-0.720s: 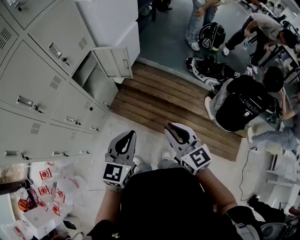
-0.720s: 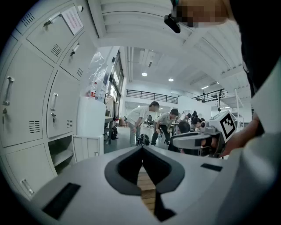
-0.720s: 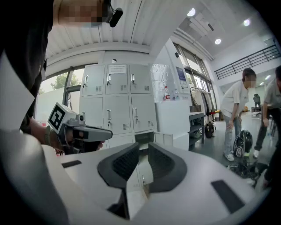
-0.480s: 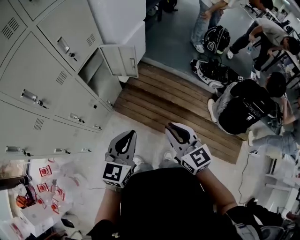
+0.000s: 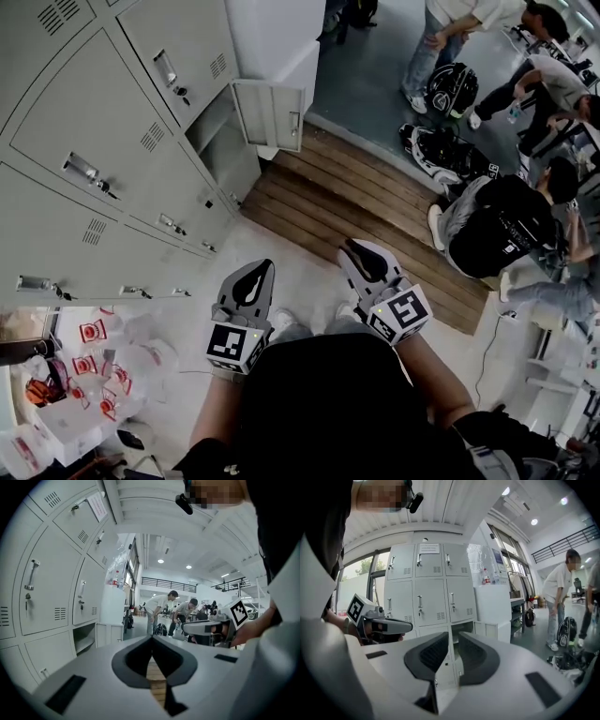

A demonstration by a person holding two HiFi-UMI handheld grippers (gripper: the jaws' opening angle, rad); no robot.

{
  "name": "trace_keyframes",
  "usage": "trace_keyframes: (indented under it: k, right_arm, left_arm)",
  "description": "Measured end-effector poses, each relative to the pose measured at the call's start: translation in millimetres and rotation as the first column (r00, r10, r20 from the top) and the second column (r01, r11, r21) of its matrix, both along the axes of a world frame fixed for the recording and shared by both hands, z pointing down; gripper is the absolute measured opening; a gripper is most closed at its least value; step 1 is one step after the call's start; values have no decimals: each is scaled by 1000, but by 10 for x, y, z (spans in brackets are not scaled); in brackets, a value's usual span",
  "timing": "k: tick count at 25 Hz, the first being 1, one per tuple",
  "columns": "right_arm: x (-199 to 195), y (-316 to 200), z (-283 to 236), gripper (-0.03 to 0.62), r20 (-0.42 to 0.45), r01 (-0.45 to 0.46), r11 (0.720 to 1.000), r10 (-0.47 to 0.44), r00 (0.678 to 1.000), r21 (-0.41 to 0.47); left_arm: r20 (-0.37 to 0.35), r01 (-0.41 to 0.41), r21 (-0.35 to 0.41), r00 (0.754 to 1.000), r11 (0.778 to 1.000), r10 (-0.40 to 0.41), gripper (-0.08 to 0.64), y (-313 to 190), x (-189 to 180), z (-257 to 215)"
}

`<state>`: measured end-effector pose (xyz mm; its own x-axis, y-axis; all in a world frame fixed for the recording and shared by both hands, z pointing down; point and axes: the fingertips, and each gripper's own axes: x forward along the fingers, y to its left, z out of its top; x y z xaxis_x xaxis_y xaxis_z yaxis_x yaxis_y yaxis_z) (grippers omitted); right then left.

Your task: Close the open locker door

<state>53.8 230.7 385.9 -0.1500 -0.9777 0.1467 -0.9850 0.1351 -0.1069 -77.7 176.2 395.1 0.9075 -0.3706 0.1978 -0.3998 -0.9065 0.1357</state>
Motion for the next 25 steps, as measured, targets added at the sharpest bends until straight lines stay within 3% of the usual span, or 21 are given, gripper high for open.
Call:
trace_keyframes:
  k: [10,17,25]
  right_arm:
    - [-43,-341,55,64,-14,-50,999,49,999,-20]
    - [200,-699,218,64,13,-33,998,33,999,-52]
    - [643,-1450,405,64,46,53,996,-50,998,-75]
  left_arm:
    - [7,1,-14,1000,1000,-1,21,-336,-328,120]
    - [40,32,-44,999,999,-31,21,-633,-166,262]
    - [79,88,-50,993,995,-84,21,-1270,315,308]
